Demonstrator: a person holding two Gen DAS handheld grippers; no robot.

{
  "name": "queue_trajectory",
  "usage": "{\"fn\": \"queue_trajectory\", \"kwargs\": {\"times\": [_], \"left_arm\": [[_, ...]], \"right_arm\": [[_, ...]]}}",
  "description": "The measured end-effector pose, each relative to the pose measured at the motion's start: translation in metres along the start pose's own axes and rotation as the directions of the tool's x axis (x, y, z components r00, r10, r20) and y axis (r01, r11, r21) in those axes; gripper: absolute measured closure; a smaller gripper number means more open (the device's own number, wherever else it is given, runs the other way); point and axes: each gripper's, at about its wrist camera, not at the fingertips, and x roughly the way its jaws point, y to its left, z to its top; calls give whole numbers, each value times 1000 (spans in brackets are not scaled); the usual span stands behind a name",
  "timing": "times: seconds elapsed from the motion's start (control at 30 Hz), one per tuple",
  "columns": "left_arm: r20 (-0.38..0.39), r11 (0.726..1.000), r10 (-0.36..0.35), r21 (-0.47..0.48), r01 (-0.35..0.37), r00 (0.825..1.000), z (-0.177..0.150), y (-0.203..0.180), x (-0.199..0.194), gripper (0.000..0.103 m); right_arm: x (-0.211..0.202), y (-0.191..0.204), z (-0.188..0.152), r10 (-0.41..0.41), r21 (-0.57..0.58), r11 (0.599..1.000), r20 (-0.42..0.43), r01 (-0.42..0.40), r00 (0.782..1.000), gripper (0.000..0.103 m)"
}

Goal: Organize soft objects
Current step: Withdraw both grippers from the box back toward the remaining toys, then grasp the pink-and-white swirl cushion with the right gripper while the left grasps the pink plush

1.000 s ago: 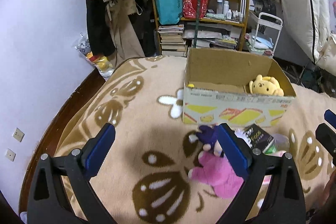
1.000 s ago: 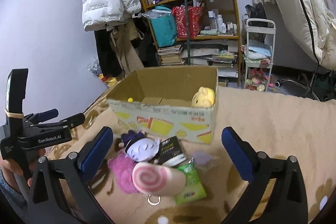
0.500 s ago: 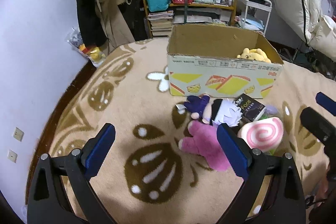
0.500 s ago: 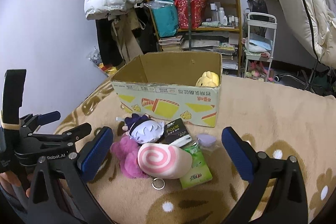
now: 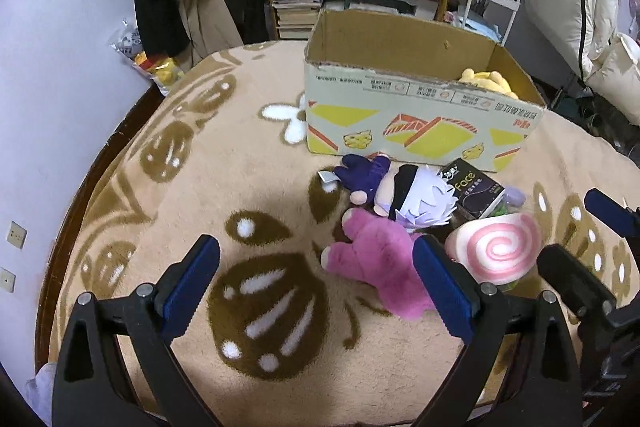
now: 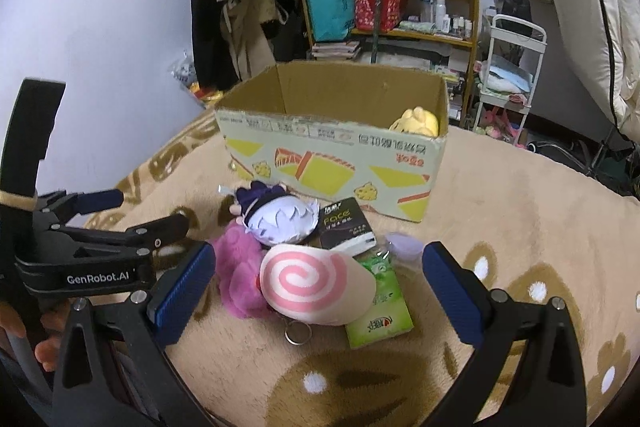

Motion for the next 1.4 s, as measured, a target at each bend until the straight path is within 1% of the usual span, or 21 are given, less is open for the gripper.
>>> {"fn": "queue_trajectory", "kwargs": {"times": [0.4, 0.53, 0.63, 0.8, 1.0, 1.13, 1.2, 1.27, 1.4], "left_arm": [[-71, 999, -19, -32, 17, 997, 10, 5, 27, 7], [-98, 998, -35, -45, 31, 995, 14, 4, 38, 7], [-119, 999, -30, -37, 26, 992, 15, 0, 48, 7], [-175, 999, -42, -19, 39, 984, 15, -9, 67, 7], [-234, 998, -57, 8, 61, 971, 12, -21, 86, 7], [-266, 997, -69, -2, 72, 961, 11, -24, 98, 7], [-275, 997, -83, -19, 81, 958, 12, -23, 102, 7], [-284, 995, -96, -36, 89, 954, 11, -22, 107, 7], [-290, 994, -108, -49, 98, 951, 12, -22, 112, 7]], "right_arm": [[21, 1, -5, 8, -9, 1000, -69, -9, 998, 0], [32, -3, -7, 24, 10, 1000, -115, -23, 993, 0], [39, -6, -9, 27, 29, 999, -142, -23, 989, 0], [53, -12, -12, 33, 63, 998, -190, -21, 981, 0], [65, -12, -19, 31, 62, 998, -238, -17, 971, 0], [71, -12, -22, 39, 60, 998, -261, -24, 965, 6], [71, -12, -22, 43, 61, 998, -259, -28, 965, 12], [71, -12, -23, 45, 57, 998, -258, -31, 965, 15], [71, -11, -23, 42, 52, 998, -259, -30, 965, 17]]}}
